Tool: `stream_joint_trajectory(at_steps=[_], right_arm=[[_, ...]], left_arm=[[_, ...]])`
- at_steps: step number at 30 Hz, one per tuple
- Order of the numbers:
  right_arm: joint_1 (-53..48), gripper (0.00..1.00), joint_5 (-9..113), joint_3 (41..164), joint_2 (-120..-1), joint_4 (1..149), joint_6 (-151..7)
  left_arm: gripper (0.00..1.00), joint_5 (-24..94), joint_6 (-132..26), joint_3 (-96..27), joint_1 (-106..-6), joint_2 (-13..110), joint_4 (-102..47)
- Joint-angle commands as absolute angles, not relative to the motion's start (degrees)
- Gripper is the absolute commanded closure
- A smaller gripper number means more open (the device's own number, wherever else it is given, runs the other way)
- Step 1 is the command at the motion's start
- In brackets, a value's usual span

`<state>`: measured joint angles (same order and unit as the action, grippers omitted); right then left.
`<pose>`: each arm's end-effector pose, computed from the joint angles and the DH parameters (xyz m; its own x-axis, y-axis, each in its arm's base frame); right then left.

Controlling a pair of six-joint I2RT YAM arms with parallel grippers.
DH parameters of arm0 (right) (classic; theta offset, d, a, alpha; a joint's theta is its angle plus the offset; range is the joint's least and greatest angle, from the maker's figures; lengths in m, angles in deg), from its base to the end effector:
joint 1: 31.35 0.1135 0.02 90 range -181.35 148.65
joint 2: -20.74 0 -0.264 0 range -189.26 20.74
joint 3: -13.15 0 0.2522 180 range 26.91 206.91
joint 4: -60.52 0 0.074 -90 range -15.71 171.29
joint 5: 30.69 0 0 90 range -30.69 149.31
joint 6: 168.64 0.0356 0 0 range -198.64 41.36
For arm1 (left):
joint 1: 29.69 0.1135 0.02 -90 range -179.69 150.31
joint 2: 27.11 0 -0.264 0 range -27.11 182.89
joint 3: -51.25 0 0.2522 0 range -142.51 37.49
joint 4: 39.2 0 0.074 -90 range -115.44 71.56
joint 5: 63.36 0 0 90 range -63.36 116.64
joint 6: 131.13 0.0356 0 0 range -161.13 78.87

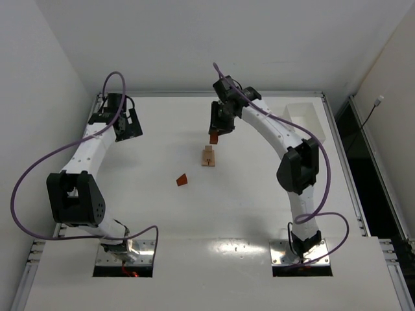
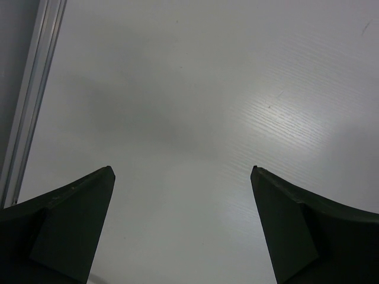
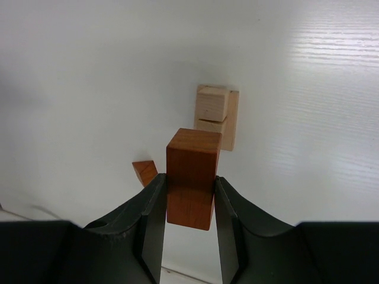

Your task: Build the wood block tower

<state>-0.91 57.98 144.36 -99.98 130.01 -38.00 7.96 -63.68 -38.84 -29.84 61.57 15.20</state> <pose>0.3956 0.2334 0.2924 -0.8974 0.2279 -0.3779 0.0892 0.9323 0.3505 0.3309 0.0105 0.2976 -0.6645 -0.3615 -0.6540 -0.4820 0.8762 0.0054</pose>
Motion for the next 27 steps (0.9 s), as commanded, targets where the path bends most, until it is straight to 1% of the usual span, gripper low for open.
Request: stream_joint_trajectory(at_steps=[1, 19, 27], right_arm=[[0.6, 1.00, 59.5, 147.5, -102.3, 129.9, -35.0], [2.2, 1.00, 60.3, 143.5, -105.8, 128.7, -35.5], [2.2, 1.00, 60.3, 144.1, -108.4, 128.2, -36.0]], left_arm=[[0.00, 6.8, -64.5, -39.4, -31.0, 59.1, 14.5], [0.00, 6.8, -64.5, -37.0, -31.0, 56.8, 13.9], [0.00, 6.8, -64.5, -36.5, -31.0, 56.8, 13.4]])
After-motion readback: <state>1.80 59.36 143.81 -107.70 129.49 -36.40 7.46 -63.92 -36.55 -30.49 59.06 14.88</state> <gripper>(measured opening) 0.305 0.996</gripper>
